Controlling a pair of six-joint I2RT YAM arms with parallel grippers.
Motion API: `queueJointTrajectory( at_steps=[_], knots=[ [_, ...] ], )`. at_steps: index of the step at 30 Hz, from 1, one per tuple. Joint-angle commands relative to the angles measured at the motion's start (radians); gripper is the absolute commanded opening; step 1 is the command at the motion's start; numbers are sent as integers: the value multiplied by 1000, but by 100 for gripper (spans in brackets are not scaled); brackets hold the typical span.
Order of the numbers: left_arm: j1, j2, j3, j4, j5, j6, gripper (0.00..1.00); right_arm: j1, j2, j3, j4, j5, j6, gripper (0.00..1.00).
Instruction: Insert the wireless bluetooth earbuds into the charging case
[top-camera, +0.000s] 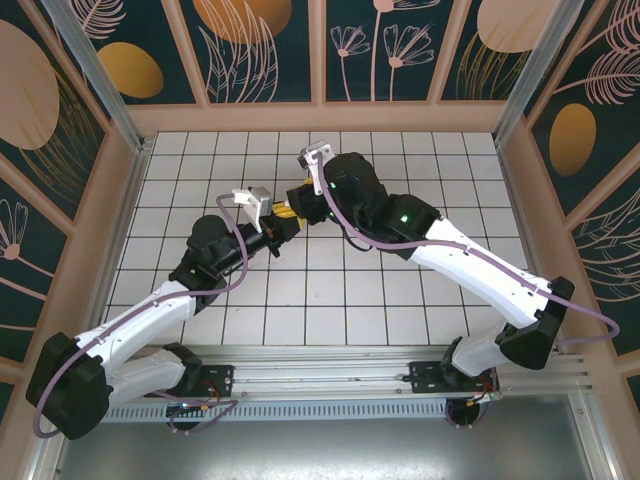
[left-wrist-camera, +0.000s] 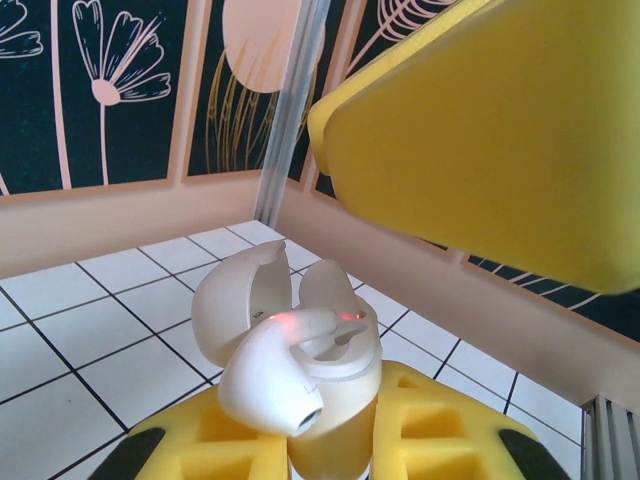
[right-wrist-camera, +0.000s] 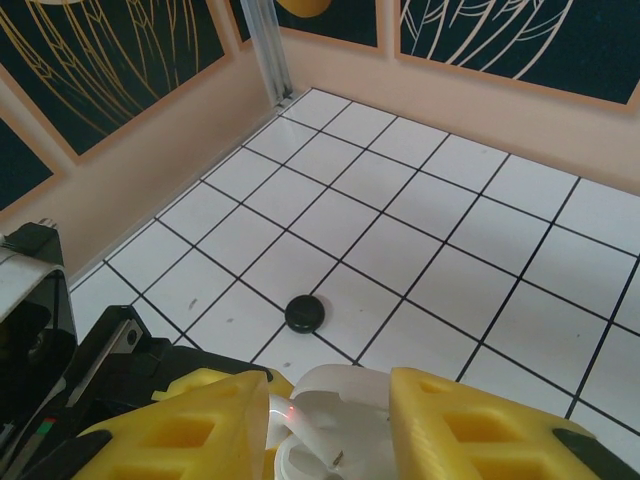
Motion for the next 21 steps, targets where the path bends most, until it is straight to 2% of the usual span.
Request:
queueJointTrajectory(
  at_steps=[1,9,17,21],
  knots=[
    [-2,-16,21,45,1,28,0,-4,6,44,-16,2,20,37],
    [-3,-14,26,13,13,77,0,-21,-11,33,-26,-35,26,36],
    [-2,-11,20,-48,85,231,0,-120,-30,90,-140,-284,-16,30],
    [-3,0,13,-55,149,288,0,-159,-22,158,-226,-352,-48,27]
  ],
)
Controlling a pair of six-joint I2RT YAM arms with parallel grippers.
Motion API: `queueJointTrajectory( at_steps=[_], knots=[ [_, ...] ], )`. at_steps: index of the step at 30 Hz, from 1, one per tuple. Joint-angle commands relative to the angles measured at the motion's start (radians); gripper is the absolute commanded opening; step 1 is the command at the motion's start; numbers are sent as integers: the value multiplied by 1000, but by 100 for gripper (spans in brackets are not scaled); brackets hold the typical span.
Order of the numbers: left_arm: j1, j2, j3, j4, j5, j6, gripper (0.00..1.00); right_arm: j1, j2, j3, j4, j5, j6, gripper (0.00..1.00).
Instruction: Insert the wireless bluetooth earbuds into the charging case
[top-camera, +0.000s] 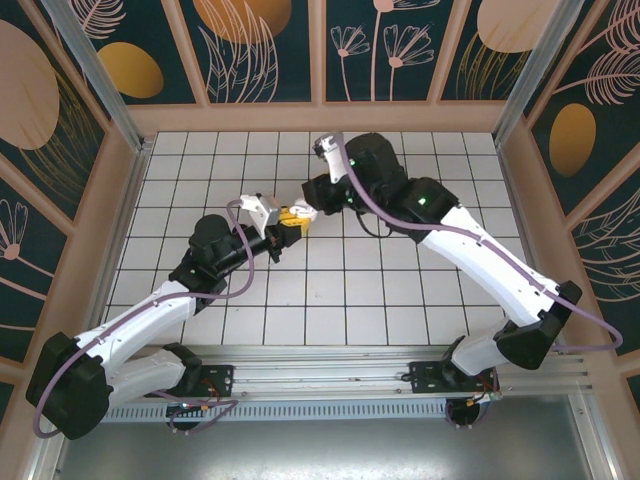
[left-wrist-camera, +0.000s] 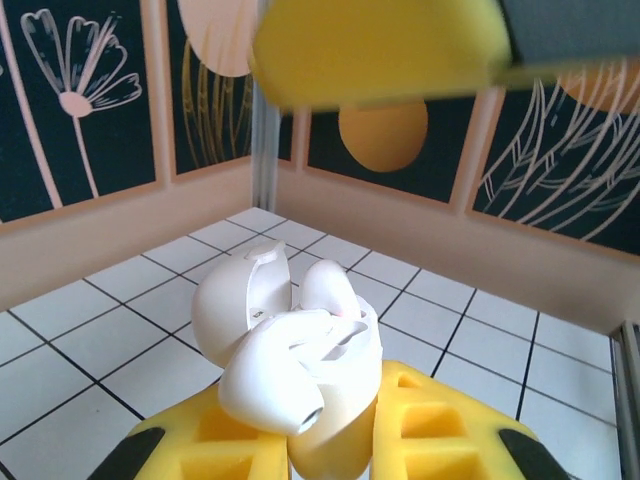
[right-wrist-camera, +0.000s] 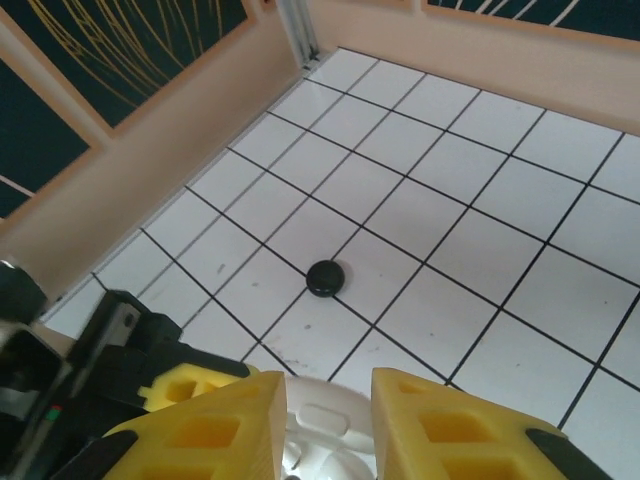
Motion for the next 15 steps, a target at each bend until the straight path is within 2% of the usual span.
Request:
queueJointTrajectory(
  at_steps=[1,6,15],
  knots=[
    [-2,4,10,-1,83,88,0,-21,-20,77,-93,-114,-42,27],
    [-2,25,-4,19,124,112,0,-21,-16,45,-123,-163,-56,25],
    [-3,38,-2,10,160,136,0,-21,12,-7,-181,-151,-98,17]
  ],
)
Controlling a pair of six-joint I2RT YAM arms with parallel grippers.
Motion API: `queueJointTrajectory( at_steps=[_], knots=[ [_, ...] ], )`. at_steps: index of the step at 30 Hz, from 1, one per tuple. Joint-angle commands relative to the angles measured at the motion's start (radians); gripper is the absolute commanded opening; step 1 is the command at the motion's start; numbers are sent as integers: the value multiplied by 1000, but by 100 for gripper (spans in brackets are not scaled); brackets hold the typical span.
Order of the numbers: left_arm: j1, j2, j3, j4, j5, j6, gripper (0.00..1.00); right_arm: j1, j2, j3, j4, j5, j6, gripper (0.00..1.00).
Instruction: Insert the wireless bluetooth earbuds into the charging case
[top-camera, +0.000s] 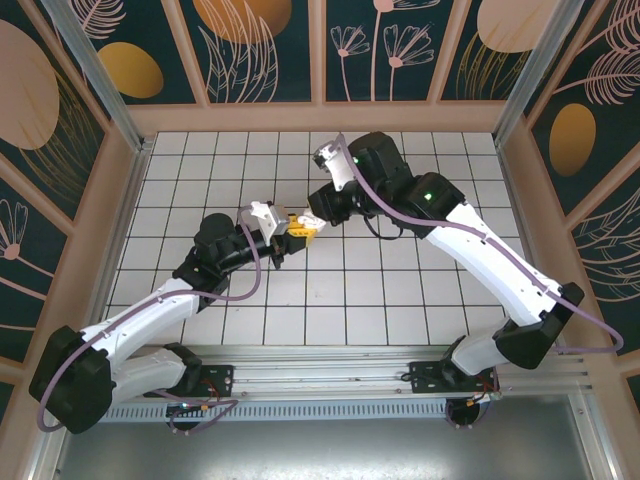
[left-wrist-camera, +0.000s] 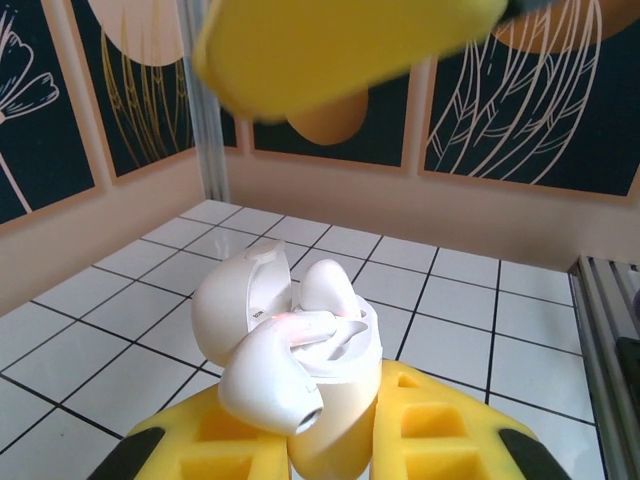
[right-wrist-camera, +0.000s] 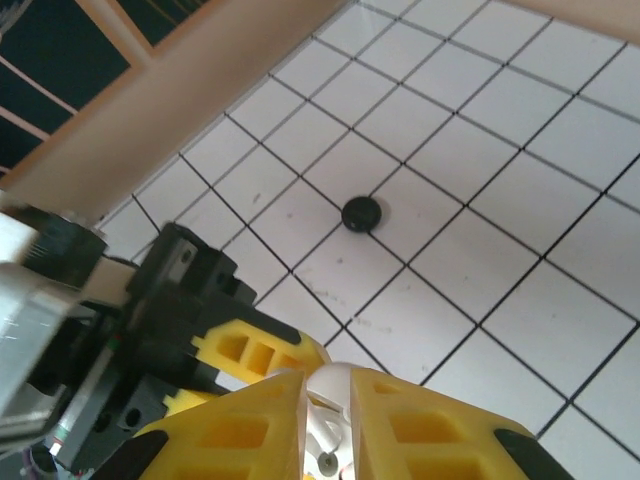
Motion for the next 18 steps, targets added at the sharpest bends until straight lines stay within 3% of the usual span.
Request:
queueJointTrajectory(
  at_steps=[1,18],
  knots=[
    [-2,5,-1,13,41,32,0,-1,9,-18,-47,-13,-47,16],
    [-2,10,-3,2,57,42,0,17,56,6,-131,-22,-92,21]
  ],
)
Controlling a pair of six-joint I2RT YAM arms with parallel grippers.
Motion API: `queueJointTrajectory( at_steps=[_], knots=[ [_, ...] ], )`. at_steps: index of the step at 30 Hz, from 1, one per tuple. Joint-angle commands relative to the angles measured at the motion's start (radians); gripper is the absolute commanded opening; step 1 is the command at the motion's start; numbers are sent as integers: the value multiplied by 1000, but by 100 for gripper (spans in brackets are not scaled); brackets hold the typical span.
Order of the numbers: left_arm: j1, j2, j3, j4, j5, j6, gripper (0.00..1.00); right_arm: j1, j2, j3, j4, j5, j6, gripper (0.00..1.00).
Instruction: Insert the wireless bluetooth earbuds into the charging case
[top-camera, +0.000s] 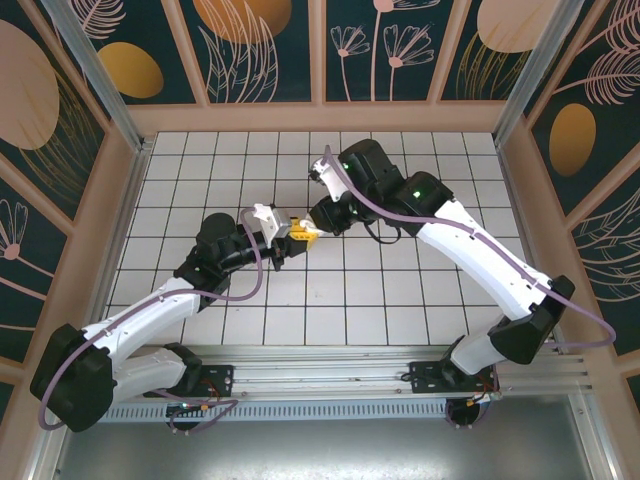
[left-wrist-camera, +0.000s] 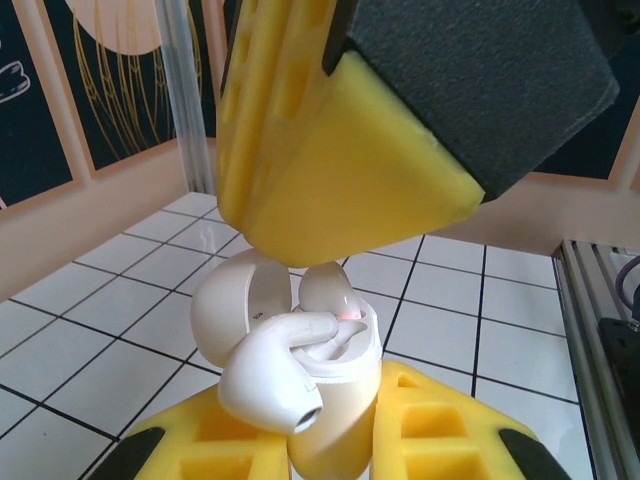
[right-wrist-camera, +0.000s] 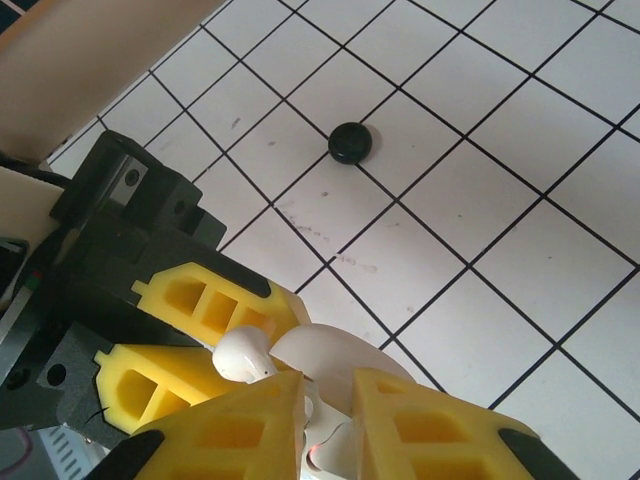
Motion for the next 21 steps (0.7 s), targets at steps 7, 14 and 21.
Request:
queueJointTrajectory(
  at_steps=[7,14,21],
  knots=[
    [-3,-6,-8,17,22,25,0,21,14,25,-25,-2,-23,22],
    [-2,-9,-15,26,16,17,0,19,-67,8,42,69,24,20],
    [-3,-3,-17,37,19,-1,0,23,-110,-61,84,-31,60,20]
  ],
)
